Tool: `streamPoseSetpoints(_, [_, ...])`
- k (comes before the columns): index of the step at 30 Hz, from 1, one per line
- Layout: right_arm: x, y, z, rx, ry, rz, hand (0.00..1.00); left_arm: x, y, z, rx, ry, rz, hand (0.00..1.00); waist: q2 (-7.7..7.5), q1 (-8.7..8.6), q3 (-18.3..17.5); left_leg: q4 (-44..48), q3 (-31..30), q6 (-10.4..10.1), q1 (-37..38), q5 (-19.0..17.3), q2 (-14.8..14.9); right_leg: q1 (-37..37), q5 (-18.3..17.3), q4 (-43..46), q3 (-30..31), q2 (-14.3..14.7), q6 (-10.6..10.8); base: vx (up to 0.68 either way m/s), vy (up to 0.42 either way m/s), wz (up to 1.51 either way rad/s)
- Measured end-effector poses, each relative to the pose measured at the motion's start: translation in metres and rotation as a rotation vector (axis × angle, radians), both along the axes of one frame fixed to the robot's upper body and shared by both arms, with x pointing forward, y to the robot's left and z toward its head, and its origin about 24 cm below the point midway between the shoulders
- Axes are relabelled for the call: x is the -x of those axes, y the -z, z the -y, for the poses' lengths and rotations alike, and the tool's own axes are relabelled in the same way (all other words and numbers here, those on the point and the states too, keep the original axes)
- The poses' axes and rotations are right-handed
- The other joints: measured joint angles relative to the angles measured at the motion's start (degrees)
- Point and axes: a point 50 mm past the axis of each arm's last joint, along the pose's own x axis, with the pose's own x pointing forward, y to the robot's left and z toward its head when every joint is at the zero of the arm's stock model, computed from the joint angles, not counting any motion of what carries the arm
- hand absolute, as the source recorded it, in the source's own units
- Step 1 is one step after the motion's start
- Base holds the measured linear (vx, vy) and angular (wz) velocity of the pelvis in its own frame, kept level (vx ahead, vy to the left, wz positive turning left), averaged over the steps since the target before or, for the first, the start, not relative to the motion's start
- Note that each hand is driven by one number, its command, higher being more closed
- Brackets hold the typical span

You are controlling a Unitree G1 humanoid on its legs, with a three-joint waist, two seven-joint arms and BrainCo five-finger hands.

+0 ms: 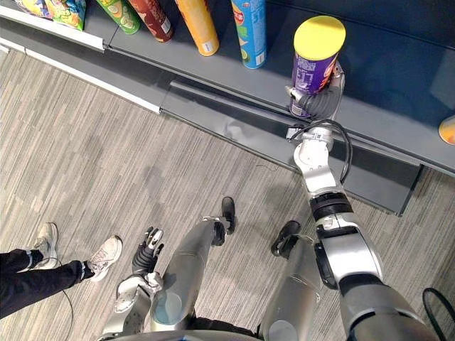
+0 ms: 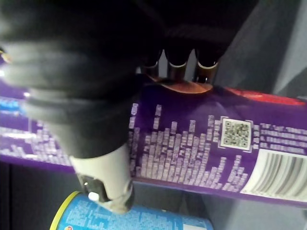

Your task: Put the gum and the chips on the shelf.

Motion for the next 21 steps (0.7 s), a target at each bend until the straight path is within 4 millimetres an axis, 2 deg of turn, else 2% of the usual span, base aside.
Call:
streamPoseSetpoints(6, [-0.002, -0.010, 0.006, -0.008, 0.051, 0.029, 1.00, -0.001, -0.002, 0.002, 0.011, 0.003, 0.011, 0.00, 0.12, 0.44, 0.0, 0.7, 0.0, 0.0, -1.6, 0.0, 0.2, -1.5, -0.1, 0.6, 0.0, 0.0, -0.2, 0.01, -0.047, 0.01])
streamPoseSetpoints(11, [-0.003, -0.029, 0.007, 0.015, 0.072, 0.074, 1.00, -0.004, -0.005, 0.004, 0.018, 0.007, 0.033, 0.00, 0.16, 0.56, 0.0, 2.0, 0.0, 0.0, -3.8, -0.2, 0.5, -3.6, -0.3, 1.7, 0.1, -0.1, -0.4, 0.00, -0.032, 0.00])
streamPoseSetpoints(16, [-0.004, -0.029, 0.008, 0.014, 0.131, 0.064, 1.00, -0.005, -0.008, 0.006, 0.030, 0.003, 0.055, 0.00, 0.16, 0.55, 0.0, 2.2, 0.3, 0.0, -4.5, -0.2, 0.8, -4.5, -0.3, 1.8, 0.3, 0.0, -0.4, -0.01, -0.042, -0.04])
streamPoseSetpoints(21, [-0.004, -0.042, 0.013, 0.032, 0.185, 0.096, 1.00, -0.007, -0.010, 0.007, 0.035, -0.004, 0.072, 0.00, 0.41, 0.61, 0.0, 2.7, 0.6, 0.0, -5.7, -0.3, 1.5, -5.6, -0.3, 1.9, 0.3, 0.4, -0.4, -0.01, -0.048, -0.02])
